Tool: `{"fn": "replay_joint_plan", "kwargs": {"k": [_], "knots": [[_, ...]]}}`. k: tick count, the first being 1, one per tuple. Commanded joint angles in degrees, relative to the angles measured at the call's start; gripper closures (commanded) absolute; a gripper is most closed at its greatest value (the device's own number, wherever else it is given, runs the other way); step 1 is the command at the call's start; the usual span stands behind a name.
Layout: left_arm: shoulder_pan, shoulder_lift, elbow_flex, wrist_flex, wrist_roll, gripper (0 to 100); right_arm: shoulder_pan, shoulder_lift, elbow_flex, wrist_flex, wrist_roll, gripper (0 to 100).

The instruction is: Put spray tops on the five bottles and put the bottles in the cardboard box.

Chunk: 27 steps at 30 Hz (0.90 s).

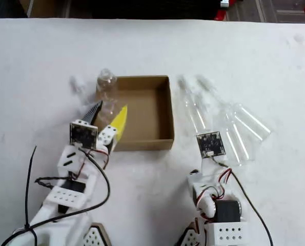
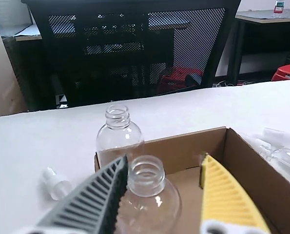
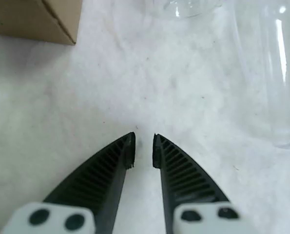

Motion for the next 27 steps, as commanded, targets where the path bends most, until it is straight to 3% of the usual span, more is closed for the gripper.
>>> {"fn": "replay_joint_plan", "kwargs": {"k": [1,15,18,24,27], "knots": [[-0.4,-1.5,0.0,0.6,2.8,77,0.0,0.0,0.5,0.2,-0.3,95.4],[-0.3,-7.3,-1.5,3.4,6.1,77,-0.1,0.0,0.5,0.2,-0.3,95.2],[-0.3,-16.2,-2.8,13.6,6.2,77,-0.1,0.0,0.5,0.2,-0.3,95.2],[-0.3,-41.1,-11.2,47.1,6.3,77,-0.1,0.0,0.5,0.2,-0.3,95.2],[-0.3,-53.6,-12.7,57.6,6.2,77,-0.1,0.0,0.5,0.2,-0.3,95.3]]}}
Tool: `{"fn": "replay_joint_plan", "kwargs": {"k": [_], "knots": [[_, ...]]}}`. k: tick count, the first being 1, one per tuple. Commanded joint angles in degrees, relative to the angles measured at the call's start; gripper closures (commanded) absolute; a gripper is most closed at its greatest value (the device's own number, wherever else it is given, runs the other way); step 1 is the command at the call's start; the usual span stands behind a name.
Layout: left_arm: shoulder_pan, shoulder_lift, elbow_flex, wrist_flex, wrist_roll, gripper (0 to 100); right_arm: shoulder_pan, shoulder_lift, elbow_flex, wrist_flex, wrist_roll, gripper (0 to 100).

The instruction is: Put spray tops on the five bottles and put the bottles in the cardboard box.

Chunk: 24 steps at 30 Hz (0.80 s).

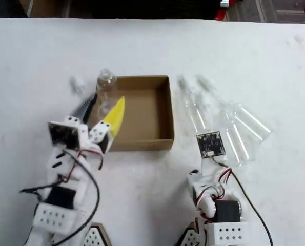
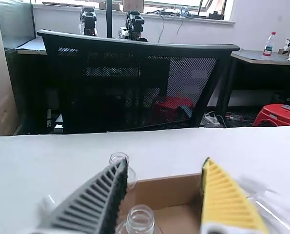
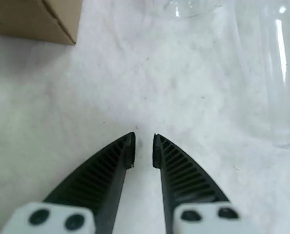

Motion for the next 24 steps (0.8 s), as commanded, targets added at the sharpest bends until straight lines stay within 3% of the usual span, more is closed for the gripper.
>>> {"fn": "replay_joint_plan", "kwargs": {"k": [1,9,17,21,24], "knots": [[-0.4,-16.3,-4.1,13.9,0.4,77,-0.1,0.0,0.5,0.2,-0.3,95.4],[-4.0,-15.8,-10.2,24.9,2.1,77,0.1,0.0,0.5,0.2,-0.3,95.4],[-21.8,-16.1,-20.1,40.7,4.7,77,0.1,0.0,0.5,0.2,-0.3,95.4],[-32.2,-16.1,-13.5,40.1,4.7,77,0.1,0.0,0.5,0.2,-0.3,95.4],[-36.0,-16.1,-5.2,35.9,4.7,77,0.1,0.0,0.5,0.2,-0.3,95.4]]}}
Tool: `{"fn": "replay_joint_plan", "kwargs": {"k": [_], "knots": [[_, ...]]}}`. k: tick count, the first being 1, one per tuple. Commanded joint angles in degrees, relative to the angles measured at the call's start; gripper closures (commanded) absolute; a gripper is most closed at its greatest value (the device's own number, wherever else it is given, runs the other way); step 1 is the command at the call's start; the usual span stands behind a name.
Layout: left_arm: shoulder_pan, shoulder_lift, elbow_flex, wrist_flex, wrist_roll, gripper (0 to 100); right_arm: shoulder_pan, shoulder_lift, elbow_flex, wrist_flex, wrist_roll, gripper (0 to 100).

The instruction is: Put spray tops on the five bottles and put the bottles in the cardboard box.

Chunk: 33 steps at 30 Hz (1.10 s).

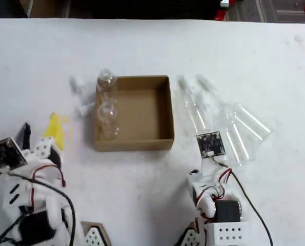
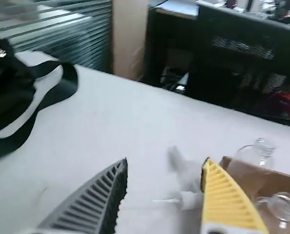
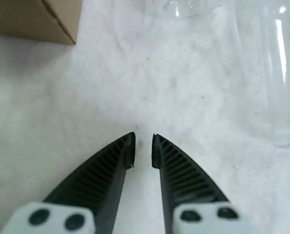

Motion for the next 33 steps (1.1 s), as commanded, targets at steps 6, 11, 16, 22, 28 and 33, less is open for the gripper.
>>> {"fn": "replay_joint_plan", "kwargs": {"k": [6,11,16,22,28,33], "knots": [[-4.5,0.0,17.8,-9.5,-2.5,77,0.1,0.0,0.5,0.2,-0.3,95.2],[-4.3,0.0,18.6,-8.9,-9.1,77,-0.2,0.0,0.5,0.2,-0.2,95.0],[-4.3,0.0,18.5,-7.6,-9.1,77,-0.3,0.0,0.5,0.2,-0.2,95.0],[-4.3,0.0,18.5,-7.6,-9.1,77,0.1,0.0,0.5,0.2,-0.4,95.0],[-1.1,0.0,18.6,-6.9,-9.5,77,-0.2,0.0,0.5,-0.1,-0.2,95.0],[5.8,0.0,18.6,-4.4,-9.6,77,0.1,-0.1,0.5,-10.6,-0.1,94.9]]}}
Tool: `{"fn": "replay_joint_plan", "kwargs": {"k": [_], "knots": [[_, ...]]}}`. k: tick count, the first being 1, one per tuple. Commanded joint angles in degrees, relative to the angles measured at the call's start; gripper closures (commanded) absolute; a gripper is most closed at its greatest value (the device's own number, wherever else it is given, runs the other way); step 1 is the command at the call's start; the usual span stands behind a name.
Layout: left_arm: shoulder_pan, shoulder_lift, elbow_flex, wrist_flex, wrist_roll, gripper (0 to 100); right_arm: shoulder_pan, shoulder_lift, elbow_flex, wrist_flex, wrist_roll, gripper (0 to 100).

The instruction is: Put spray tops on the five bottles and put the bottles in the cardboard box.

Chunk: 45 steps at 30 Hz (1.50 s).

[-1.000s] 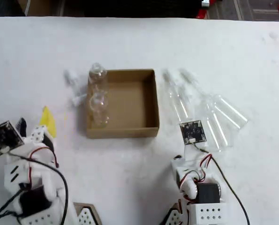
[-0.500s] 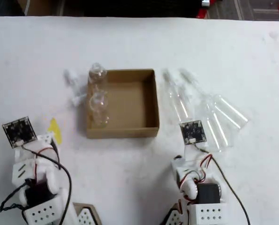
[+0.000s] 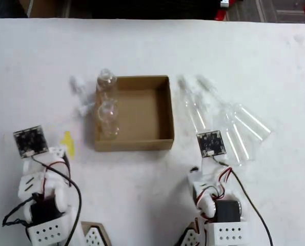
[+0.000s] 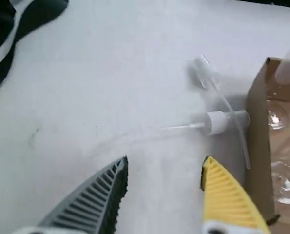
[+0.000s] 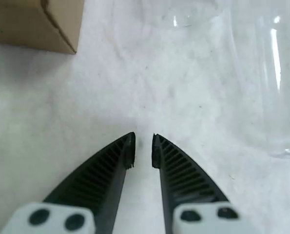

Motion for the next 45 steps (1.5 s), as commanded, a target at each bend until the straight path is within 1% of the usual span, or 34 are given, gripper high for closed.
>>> {"fn": "replay_joint_plan", "kwargs": {"k": [1,4,7,10,14,16,18,21,24,28,34,38,42,45], "knots": [[4.2,-0.8,-0.4,0.5,-0.8,77,0.1,-0.1,0.5,-10.5,-0.1,94.9],[5.1,-0.8,0.6,-0.1,-1.0,77,0.0,-0.1,0.5,-22.4,-0.1,94.9],[6.9,-0.8,0.6,0.9,-5.6,77,0.1,0.0,0.5,-28.0,-0.1,94.9],[9.4,-0.8,0.6,2.9,-9.0,77,0.1,0.0,0.5,-26.8,-0.1,94.9],[9.5,-0.8,0.6,2.8,-7.8,77,0.4,-0.1,0.5,-25.2,0.0,94.9],[9.5,-0.8,0.6,2.8,-7.5,77,2.7,-0.1,0.5,-25.1,0.4,94.9],[9.5,-0.8,0.6,2.8,-7.6,77,5.9,-0.1,0.5,-25.2,4.3,94.9],[9.5,-0.8,0.6,2.8,-7.6,77,10.9,-0.1,0.5,-25.8,14.4,94.9],[9.5,-0.8,0.6,2.8,-7.6,77,13.1,-0.1,0.5,-26.2,21.5,94.9],[9.5,-0.8,0.6,2.8,-7.6,77,13.1,-0.1,0.5,-26.0,23.9,94.9],[9.5,-0.8,0.6,2.8,-7.6,77,13.0,-0.1,-1.6,-27.3,24.0,94.9],[9.5,-0.8,0.6,2.8,-7.6,77,12.9,0.0,-9.8,-23.9,24.0,94.9],[9.5,-0.8,0.6,2.8,-7.6,77,9.5,1.0,-19.2,-18.8,24.1,94.9],[9.5,-0.8,0.6,2.8,-7.6,77,6.3,7.2,-24.2,-17.1,26.3,94.9]]}}
